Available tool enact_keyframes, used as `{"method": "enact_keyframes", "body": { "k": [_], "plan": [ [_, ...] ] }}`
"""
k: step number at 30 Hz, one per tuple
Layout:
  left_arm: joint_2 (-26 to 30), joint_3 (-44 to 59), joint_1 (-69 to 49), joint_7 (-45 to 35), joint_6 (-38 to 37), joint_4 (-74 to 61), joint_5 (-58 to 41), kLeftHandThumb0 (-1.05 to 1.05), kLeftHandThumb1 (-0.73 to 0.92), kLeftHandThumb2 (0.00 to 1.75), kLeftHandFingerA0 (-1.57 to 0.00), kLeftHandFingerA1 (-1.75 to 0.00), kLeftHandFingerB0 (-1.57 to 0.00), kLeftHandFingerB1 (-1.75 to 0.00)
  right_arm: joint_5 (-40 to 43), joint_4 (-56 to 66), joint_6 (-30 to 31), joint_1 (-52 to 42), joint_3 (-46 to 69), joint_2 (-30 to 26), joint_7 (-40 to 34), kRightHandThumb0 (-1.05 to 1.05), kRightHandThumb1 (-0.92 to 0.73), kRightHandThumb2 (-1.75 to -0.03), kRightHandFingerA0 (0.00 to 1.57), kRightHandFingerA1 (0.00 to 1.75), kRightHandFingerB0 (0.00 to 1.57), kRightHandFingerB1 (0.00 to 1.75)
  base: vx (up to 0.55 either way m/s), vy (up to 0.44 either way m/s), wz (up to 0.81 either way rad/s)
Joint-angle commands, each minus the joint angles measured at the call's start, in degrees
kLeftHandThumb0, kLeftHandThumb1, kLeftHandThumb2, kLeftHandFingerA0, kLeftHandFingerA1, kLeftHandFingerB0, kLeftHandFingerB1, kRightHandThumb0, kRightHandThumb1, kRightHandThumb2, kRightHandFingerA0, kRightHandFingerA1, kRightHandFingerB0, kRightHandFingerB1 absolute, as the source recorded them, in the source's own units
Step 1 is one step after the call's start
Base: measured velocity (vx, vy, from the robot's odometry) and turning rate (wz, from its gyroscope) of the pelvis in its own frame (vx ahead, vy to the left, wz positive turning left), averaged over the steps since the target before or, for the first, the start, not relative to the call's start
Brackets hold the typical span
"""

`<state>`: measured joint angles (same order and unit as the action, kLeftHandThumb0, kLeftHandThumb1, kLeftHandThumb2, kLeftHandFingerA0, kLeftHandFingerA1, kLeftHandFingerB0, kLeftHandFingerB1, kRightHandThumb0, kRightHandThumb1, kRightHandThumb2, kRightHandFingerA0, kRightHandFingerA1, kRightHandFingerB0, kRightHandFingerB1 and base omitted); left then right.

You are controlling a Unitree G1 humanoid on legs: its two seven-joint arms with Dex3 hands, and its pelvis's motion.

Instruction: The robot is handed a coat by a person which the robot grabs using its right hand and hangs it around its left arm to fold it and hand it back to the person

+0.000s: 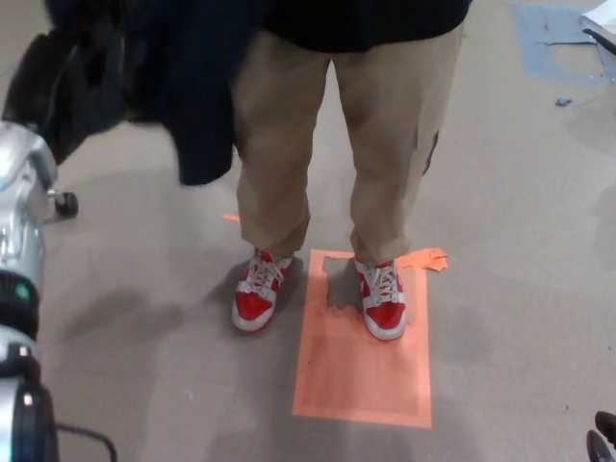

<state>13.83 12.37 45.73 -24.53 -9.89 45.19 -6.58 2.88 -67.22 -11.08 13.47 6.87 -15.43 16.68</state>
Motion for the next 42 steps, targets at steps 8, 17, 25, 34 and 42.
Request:
{"method": "enact_keyframes", "body": {
  "k": [8,17,25,34,42],
  "plan": [
    [-0.5,2.2,-27.4,-5.9,-3.5,-17.6,-6.3,-0.79,0.77,1.05,-0.05,-0.26,-0.05,-0.22,0.0,0.6,-2.0,-0.8,0.9,-0.6,-0.5,-0.79,-0.74,-1.02,0.00,0.18,0.00,0.15,0.00,0.000,0.00],
    [3.4,2.0,-36.4,-1.9,-10.4,3.2,-1.0,-0.82,0.75,1.07,-0.06,-0.27,-0.06,-0.29,-3.0,1.9,-2.1,-0.4,-1.2,-0.8,-3.9,-0.75,-0.76,-1.05,0.00,0.21,0.00,0.17,0.00,0.000,0.00],
    [5.6,0.7,-36.0,1.8,-13.0,18.1,1.3,-0.79,0.78,1.08,-0.07,-0.29,-0.07,-0.30,-2.5,2.4,1.1,3.4,-1.0,1.6,-9.9,-0.68,-0.91,-0.66,0.00,0.20,0.00,0.16,0.00,0.000,0.00],
    [7.8,-2.7,-35.6,4.9,-10.4,27.8,4.6,-0.36,0.53,1.11,0.00,-0.48,0.00,-0.46,-6.6,-2.9,0.0,1.7,-4.9,1.5,-13.0,-0.69,-0.68,-1.00,0.00,0.30,0.00,0.23,0.00,0.000,0.00],
    [8.1,-4.0,-35.2,6.8,-10.3,29.3,5.3,-0.36,0.53,1.11,0.00,-0.48,0.00,-0.45,-8.2,-4.6,-2.2,0.2,-6.5,-0.6,-14.1,-0.68,-0.66,-0.97,0.03,0.37,0.03,0.27,0.00,0.000,0.00]
  ]
}}
